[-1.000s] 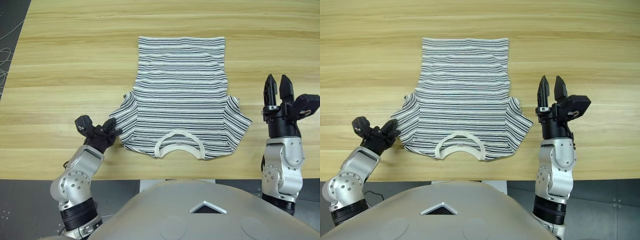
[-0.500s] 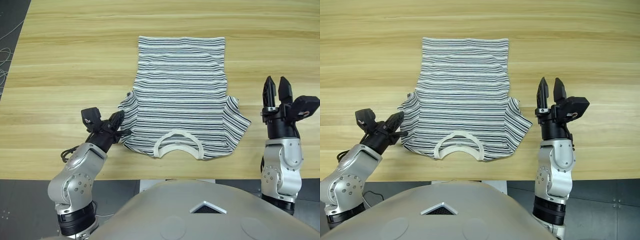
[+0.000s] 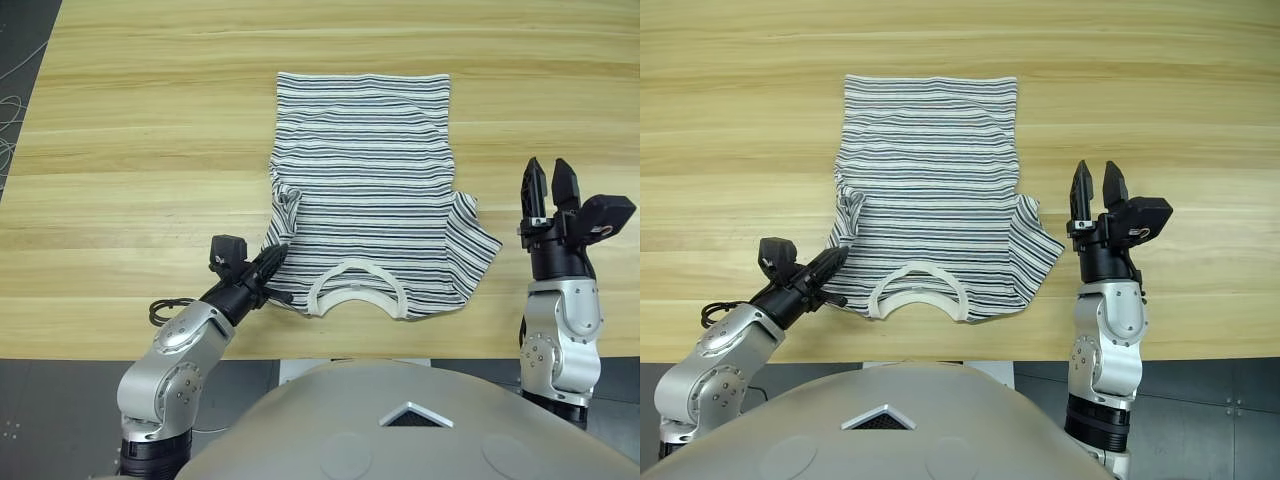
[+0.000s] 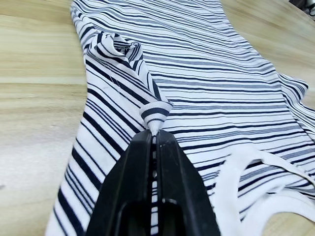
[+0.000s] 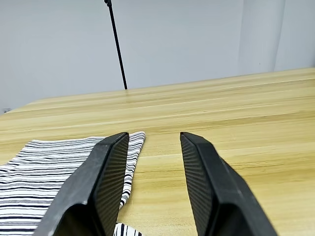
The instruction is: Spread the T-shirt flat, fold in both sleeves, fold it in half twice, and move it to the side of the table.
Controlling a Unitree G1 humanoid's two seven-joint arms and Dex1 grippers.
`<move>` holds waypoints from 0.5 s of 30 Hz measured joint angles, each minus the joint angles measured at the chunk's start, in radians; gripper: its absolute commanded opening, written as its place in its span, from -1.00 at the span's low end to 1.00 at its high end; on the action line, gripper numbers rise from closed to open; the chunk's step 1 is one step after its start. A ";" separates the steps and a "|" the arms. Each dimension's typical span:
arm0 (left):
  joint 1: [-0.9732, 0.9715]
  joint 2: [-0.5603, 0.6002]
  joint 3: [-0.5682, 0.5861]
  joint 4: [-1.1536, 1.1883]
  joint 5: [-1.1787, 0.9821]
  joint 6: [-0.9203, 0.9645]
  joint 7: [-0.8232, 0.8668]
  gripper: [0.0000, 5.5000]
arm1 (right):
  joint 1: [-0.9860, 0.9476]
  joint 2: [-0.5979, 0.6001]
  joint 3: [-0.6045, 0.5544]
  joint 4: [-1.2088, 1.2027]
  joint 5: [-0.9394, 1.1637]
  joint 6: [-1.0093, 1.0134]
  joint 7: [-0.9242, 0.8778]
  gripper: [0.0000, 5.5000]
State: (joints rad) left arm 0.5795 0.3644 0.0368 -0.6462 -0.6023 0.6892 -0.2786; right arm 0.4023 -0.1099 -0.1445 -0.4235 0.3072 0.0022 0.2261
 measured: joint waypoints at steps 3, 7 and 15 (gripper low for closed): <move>0.005 0.000 -0.008 -0.002 0.019 -0.022 -0.014 -0.88 | 0.000 0.000 0.001 0.003 -0.001 -0.001 0.000 -0.29; 0.014 -0.003 -0.021 -0.002 0.038 -0.040 -0.019 -0.71 | -0.002 0.000 0.001 0.008 -0.005 -0.003 0.001 -0.29; 0.017 -0.023 -0.003 0.006 0.041 -0.040 -0.008 -0.31 | -0.003 0.000 0.003 0.023 -0.011 -0.020 0.002 -0.29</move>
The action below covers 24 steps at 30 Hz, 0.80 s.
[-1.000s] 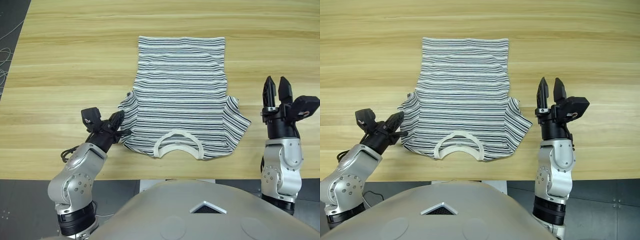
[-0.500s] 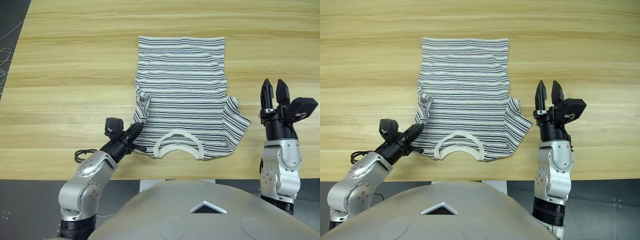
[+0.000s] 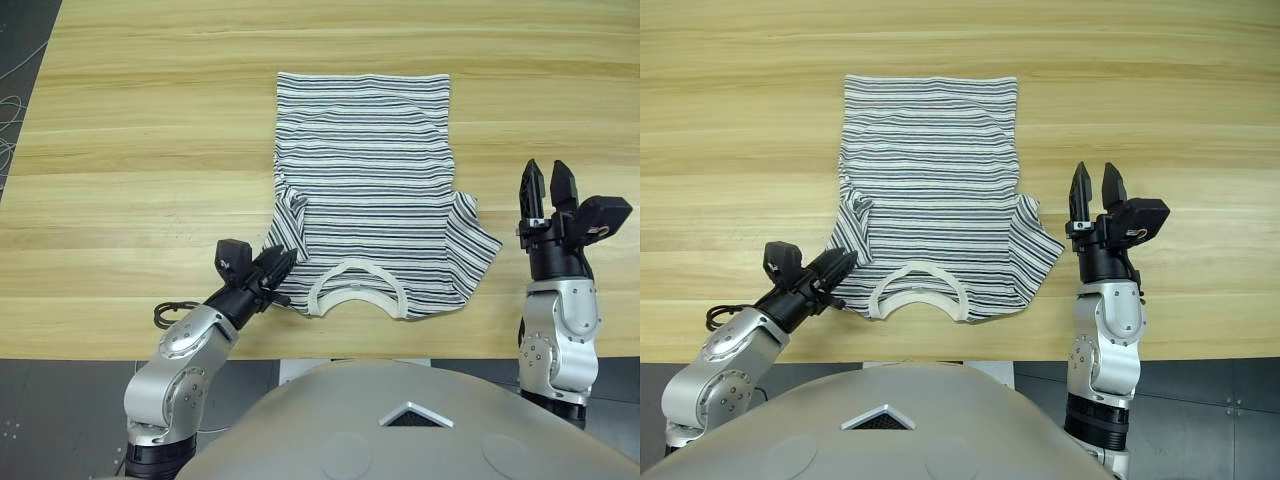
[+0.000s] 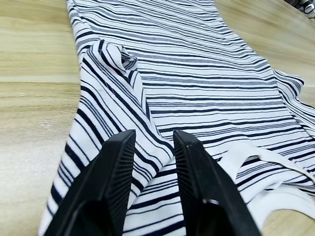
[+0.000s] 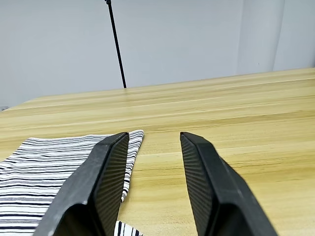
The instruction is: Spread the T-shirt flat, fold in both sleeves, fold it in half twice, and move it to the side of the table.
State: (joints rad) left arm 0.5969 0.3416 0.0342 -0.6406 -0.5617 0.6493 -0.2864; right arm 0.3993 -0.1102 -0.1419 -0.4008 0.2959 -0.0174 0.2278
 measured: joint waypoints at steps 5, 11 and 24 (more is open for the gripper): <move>-0.004 -0.004 0.013 0.002 -0.015 0.003 -0.005 -0.09 | -0.003 0.000 0.004 0.017 -0.009 -0.007 0.000 -0.29; -0.009 -0.050 0.064 -0.050 -0.149 0.019 -0.007 -0.09 | 0.029 -0.096 -0.009 0.023 0.063 0.185 0.064 -0.29; -0.033 -0.121 0.167 -0.047 -0.131 -0.091 0.079 -0.09 | 0.202 -0.334 -0.304 -0.030 0.639 0.895 0.096 -0.29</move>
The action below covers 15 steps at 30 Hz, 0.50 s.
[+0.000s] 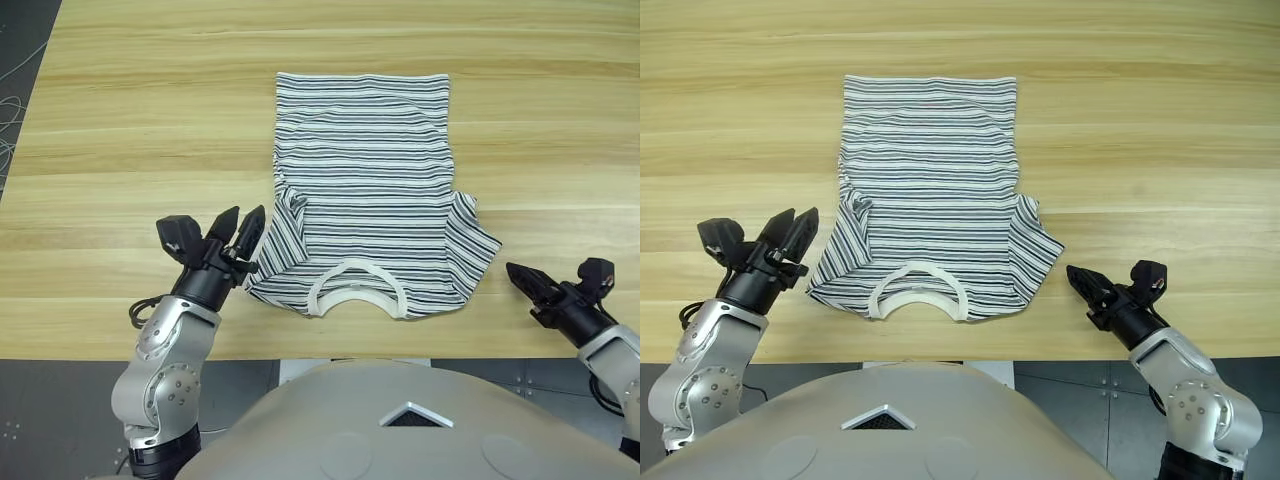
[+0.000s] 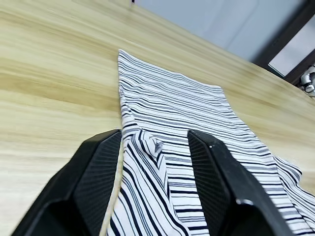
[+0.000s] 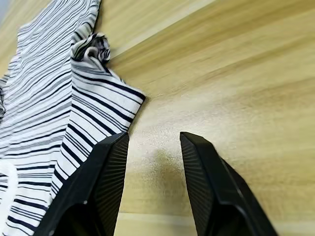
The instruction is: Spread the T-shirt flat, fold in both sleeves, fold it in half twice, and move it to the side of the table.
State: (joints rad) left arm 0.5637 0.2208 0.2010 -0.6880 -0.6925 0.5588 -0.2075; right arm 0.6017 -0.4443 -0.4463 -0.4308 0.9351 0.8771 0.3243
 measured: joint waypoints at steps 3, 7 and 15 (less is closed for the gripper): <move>-0.011 -0.003 0.006 0.005 0.000 -0.001 0.005 -0.09 | -0.021 0.022 0.027 -0.005 0.003 0.013 -0.037 -0.29; -0.032 -0.002 0.022 0.017 0.000 -0.008 0.011 -0.09 | -0.088 0.106 0.053 0.006 0.040 0.028 -0.119 -0.29; -0.035 -0.001 0.042 0.018 -0.003 -0.012 0.011 -0.09 | -0.180 0.190 0.099 0.033 0.044 0.027 -0.210 -0.29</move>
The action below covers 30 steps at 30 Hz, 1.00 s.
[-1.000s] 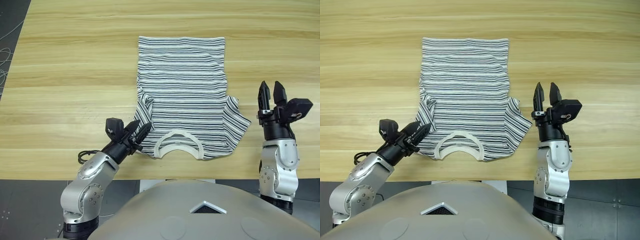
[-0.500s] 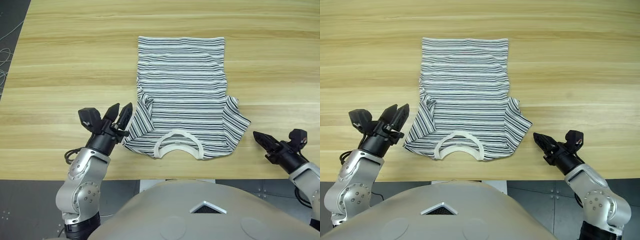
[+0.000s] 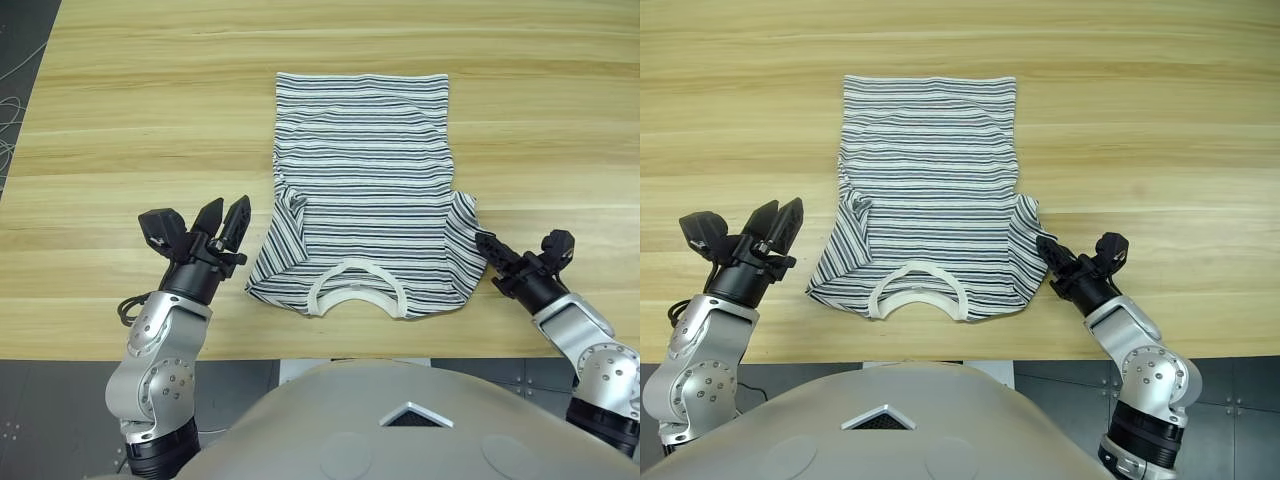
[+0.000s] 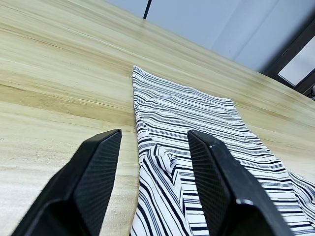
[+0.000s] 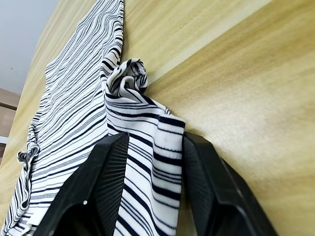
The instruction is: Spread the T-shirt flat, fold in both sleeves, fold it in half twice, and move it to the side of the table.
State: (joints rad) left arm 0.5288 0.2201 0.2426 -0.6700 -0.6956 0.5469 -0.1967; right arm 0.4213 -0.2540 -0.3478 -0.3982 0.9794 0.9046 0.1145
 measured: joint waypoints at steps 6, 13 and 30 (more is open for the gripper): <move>0.009 -0.001 0.009 0.000 -0.002 -0.003 0.000 -0.08 | -0.007 0.001 0.017 0.001 -0.026 -0.017 -0.002 -0.42; 0.009 0.000 0.010 0.000 -0.006 -0.003 0.000 -0.08 | -0.004 0.008 0.034 0.000 -0.036 -0.014 -0.015 -0.85; 0.012 -0.007 0.009 0.000 -0.008 -0.004 0.004 -0.08 | -0.066 -0.066 -0.025 0.093 -0.216 -0.143 -0.019 -0.95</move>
State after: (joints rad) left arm 0.5404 0.2132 0.2517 -0.6703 -0.7034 0.5431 -0.1931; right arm 0.3557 -0.3202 -0.3725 -0.3055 0.7638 0.7611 0.0954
